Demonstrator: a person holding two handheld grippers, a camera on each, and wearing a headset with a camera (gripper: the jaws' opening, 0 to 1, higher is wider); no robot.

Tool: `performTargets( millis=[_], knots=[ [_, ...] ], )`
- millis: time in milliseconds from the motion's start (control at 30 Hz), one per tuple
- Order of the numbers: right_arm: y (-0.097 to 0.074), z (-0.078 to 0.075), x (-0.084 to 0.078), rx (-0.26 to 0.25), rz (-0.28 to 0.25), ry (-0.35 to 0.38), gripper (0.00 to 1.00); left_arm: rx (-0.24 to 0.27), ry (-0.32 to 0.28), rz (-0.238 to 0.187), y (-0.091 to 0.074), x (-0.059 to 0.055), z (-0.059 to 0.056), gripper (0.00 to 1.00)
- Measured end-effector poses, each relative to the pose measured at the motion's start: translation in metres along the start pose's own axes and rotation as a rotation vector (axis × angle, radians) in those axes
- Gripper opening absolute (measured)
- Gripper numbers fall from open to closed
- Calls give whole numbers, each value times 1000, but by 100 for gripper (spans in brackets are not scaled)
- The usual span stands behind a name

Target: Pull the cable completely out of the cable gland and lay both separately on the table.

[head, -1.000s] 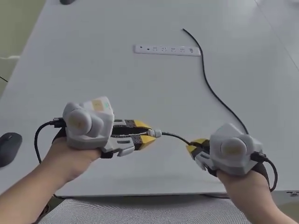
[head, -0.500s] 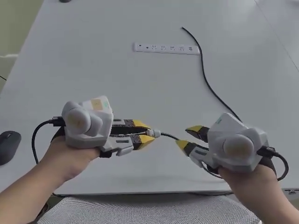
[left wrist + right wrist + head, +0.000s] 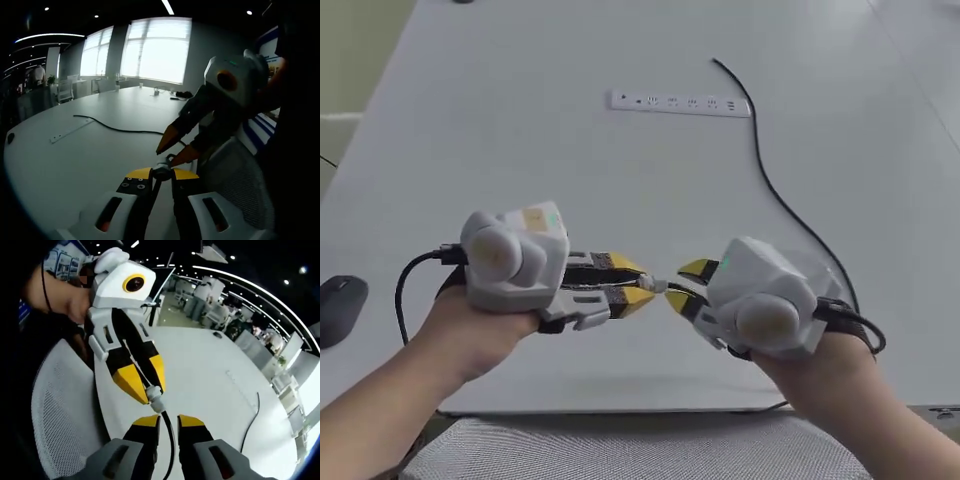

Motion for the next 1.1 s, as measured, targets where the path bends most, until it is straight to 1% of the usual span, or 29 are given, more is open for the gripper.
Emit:
performTargets(
  millis=[200,300,600,733,967,1000,1067,1100],
  knots=[
    [1,0,0,-6,5,-42,5,-1,0,2,0,0,0,15],
    [2,2,0,-1,4,-54,2,-2,-3,1,1,0,1,15],
    [4,1,-1,-2,9,-67,1,-5,-6,2,2,-1,1,15],
    [5,-2,-2,-4,9,-54,1,-1,-6,0,1,0,2,15],
    [5,-7,-5,-13,4,-5,0,5,-7,-5,-1,1,4,15],
    [6,-9,-6,-14,4,8,0,6,-6,-6,-2,2,5,15],
    [7,-12,-10,-17,23,39,0,6,-7,-5,-2,2,6,15],
    [7,-14,-11,-20,20,54,0,7,-8,-7,-2,2,6,15]
  ],
)
Point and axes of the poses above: the centre of the closed fingertips' face, and the gripper's own axes: y roughly forward along the fingers, z roughly to its left, x roughly out of its top, the point moved 4 cm from there along -y, roughly backward along the fingers, and after that the axes turned 14 degrees about z, right-handed, at the moved point
